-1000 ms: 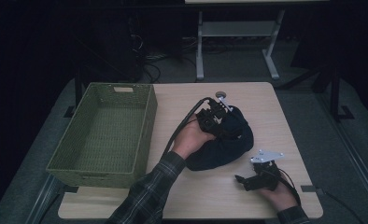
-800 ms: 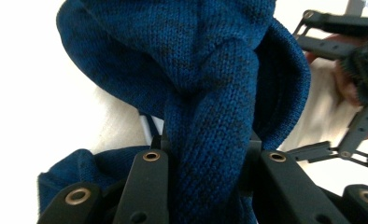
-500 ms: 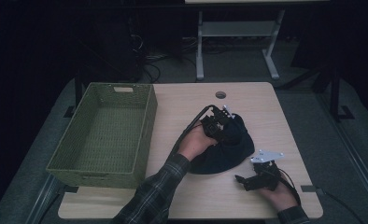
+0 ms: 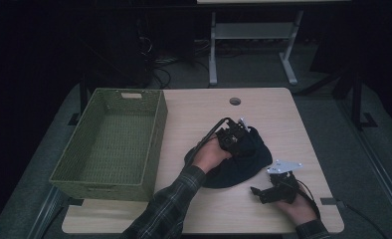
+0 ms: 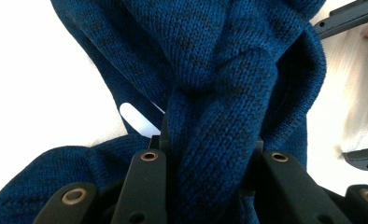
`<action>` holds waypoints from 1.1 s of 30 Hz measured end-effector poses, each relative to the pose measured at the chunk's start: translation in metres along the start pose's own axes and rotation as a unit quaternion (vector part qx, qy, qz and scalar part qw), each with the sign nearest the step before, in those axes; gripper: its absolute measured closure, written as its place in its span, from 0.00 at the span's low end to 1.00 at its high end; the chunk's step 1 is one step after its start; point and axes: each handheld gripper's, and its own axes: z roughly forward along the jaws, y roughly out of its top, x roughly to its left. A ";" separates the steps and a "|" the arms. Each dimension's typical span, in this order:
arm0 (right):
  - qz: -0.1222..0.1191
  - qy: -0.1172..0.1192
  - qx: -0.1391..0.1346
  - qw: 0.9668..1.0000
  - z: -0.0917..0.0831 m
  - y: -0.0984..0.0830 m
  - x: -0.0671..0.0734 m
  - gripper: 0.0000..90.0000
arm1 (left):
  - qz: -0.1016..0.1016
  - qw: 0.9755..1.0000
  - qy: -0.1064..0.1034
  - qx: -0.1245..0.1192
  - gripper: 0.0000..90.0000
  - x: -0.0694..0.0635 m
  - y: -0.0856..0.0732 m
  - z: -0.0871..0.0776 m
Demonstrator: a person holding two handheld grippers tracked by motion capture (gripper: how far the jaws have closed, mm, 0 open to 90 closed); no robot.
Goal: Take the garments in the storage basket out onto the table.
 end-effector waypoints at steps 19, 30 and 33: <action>0.003 0.001 0.001 1.000 0.000 0.000 0.000 0.02 | 0.015 0.998 0.023 -0.055 0.37 -0.001 -0.006 -0.043; 0.002 0.000 0.000 1.000 0.000 0.000 0.000 0.02 | 0.019 0.994 0.050 -0.092 0.48 -0.004 -0.028 -0.085; 0.001 0.000 0.000 1.000 0.000 0.000 0.000 0.02 | 0.003 0.994 0.057 -0.094 0.67 0.002 -0.038 -0.090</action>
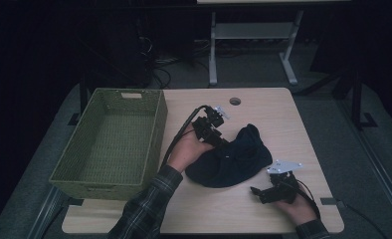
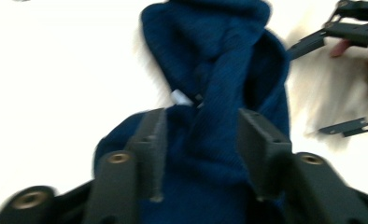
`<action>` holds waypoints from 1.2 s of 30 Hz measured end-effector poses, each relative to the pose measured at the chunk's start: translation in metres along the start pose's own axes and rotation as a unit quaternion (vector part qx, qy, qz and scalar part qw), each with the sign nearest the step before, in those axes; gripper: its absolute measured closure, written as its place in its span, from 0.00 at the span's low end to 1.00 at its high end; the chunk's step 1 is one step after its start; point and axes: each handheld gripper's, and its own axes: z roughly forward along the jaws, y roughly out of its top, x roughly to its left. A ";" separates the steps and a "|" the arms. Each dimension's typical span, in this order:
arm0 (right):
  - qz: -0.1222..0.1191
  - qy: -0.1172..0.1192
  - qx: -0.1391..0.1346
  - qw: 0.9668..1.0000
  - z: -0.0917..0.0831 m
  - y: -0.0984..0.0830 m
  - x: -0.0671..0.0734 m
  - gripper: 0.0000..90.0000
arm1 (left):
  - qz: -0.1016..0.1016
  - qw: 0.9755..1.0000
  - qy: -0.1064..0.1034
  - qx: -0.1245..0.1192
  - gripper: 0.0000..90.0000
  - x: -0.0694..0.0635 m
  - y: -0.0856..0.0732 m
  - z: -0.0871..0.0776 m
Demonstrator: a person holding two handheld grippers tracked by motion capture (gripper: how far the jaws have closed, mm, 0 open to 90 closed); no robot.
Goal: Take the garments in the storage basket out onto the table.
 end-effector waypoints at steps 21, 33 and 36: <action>0.001 0.001 0.000 1.000 0.000 0.000 0.000 0.02 | -0.071 0.992 0.048 0.090 1.00 0.038 -0.049 0.053; 0.001 0.000 0.000 1.000 0.000 0.000 0.000 0.03 | -0.067 0.992 0.048 0.096 1.00 0.025 -0.069 0.057; 0.002 0.000 -0.002 1.000 -0.002 -0.001 0.000 0.04 | -0.062 0.992 0.054 0.096 1.00 0.019 -0.073 0.054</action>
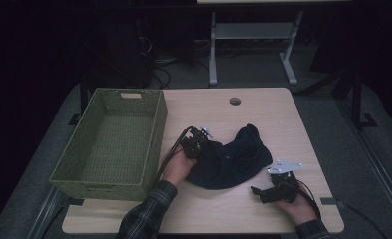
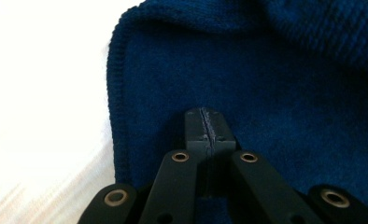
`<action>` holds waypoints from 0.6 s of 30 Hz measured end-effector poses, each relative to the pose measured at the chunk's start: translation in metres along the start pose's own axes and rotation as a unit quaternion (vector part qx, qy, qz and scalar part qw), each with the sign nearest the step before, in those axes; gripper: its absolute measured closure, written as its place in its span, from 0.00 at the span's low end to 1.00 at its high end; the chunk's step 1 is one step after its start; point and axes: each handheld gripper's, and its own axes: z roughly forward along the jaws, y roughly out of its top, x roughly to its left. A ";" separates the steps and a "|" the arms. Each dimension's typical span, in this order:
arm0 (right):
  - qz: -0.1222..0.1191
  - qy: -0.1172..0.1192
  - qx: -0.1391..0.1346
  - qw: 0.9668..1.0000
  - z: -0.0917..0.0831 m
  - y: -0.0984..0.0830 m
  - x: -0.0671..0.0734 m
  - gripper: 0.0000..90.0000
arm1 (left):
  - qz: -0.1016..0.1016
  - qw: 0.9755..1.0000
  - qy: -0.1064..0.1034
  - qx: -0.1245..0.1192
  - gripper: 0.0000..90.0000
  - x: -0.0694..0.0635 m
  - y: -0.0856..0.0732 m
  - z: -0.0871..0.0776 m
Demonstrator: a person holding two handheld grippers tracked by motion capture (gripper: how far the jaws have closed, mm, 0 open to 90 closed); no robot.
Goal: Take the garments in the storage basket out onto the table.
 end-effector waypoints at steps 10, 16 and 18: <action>-0.004 -0.027 0.004 1.000 -0.016 0.007 -0.006 0.12 | 0.007 1.000 -0.011 -0.020 1.00 -0.012 -0.020 -0.005; 0.022 -0.034 -0.020 0.999 -0.026 0.021 -0.026 0.15 | 0.005 0.999 -0.017 -0.029 1.00 -0.011 -0.023 -0.005; 0.026 -0.037 -0.023 0.999 -0.026 0.023 -0.029 0.15 | 0.004 0.999 -0.018 -0.031 1.00 -0.011 -0.023 -0.005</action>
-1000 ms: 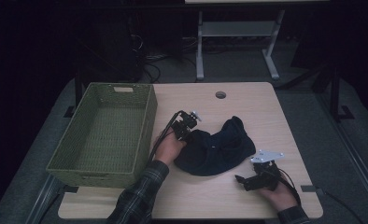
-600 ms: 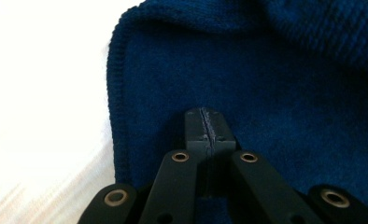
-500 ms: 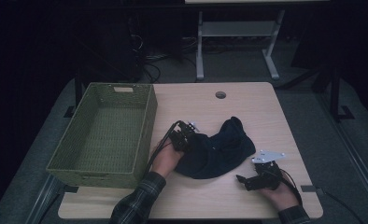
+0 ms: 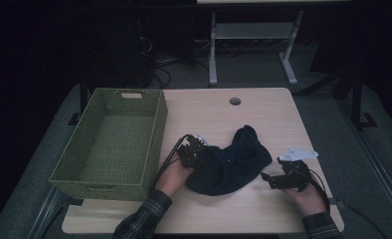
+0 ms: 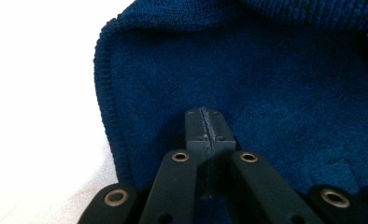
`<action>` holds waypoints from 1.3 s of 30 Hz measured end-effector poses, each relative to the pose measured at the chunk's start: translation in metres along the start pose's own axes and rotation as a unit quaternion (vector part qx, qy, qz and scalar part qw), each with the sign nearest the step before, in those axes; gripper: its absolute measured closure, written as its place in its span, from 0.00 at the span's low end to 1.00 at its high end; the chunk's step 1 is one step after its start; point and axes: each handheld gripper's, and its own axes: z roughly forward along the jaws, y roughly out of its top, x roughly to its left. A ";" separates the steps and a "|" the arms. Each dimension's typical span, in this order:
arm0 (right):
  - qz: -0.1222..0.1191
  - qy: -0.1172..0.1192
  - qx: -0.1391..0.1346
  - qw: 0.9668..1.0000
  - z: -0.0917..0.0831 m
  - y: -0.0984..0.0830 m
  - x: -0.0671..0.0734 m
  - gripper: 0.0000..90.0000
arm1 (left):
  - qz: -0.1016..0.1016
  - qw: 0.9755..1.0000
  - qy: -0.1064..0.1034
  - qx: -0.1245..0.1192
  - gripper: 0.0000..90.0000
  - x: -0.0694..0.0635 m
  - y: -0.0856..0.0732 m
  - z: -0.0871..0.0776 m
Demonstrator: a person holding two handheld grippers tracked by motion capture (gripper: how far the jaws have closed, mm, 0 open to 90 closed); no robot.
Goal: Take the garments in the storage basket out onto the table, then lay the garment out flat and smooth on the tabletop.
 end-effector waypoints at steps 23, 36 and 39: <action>0.060 -0.010 -0.025 0.998 0.048 0.051 -0.066 0.31 | -0.001 1.000 -0.003 -0.008 1.00 0.001 -0.003 0.000; 0.054 0.023 0.027 0.998 0.078 0.042 -0.059 0.44 | -0.001 1.000 -0.008 -0.005 1.00 0.002 -0.002 -0.001; 0.053 0.038 0.027 0.998 0.078 0.042 -0.059 0.59 | -0.002 1.000 -0.007 -0.008 1.00 0.002 -0.003 0.000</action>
